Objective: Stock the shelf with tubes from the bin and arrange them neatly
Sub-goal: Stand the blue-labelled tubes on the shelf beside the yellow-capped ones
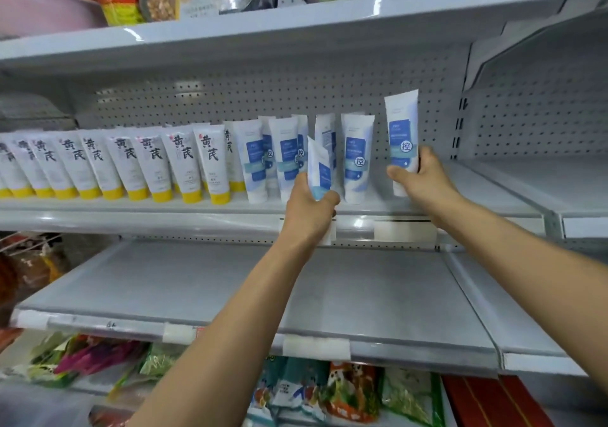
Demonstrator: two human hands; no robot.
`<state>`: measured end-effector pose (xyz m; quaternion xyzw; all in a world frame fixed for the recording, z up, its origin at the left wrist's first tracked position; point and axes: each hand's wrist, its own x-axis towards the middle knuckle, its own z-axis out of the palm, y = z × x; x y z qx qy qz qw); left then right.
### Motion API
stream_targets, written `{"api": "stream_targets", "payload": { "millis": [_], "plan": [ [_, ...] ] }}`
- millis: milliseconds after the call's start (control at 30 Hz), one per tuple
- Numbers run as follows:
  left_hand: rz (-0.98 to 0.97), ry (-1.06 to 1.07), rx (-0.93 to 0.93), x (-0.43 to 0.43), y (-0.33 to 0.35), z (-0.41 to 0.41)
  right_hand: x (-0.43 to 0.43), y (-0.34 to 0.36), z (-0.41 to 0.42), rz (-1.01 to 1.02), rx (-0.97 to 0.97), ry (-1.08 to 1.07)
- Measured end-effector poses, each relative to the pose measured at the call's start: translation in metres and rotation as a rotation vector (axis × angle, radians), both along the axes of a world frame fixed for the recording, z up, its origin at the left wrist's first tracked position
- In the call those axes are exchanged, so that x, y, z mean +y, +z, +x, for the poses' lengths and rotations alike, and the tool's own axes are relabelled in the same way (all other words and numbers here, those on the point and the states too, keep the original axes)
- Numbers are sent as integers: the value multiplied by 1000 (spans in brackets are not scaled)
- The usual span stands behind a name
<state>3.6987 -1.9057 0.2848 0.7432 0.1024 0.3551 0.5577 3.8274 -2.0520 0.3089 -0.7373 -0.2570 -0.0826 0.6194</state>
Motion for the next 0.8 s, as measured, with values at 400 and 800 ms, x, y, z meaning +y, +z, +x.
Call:
{"api": "stream_targets", "payload": {
  "millis": [400,800],
  "plan": [
    [64,-5,-29,7,-1,27,26,-2,60,-216,70,-27],
    [86,-11,-55,10,0,35,46,0,83,-268,82,-11]
  ]
}}
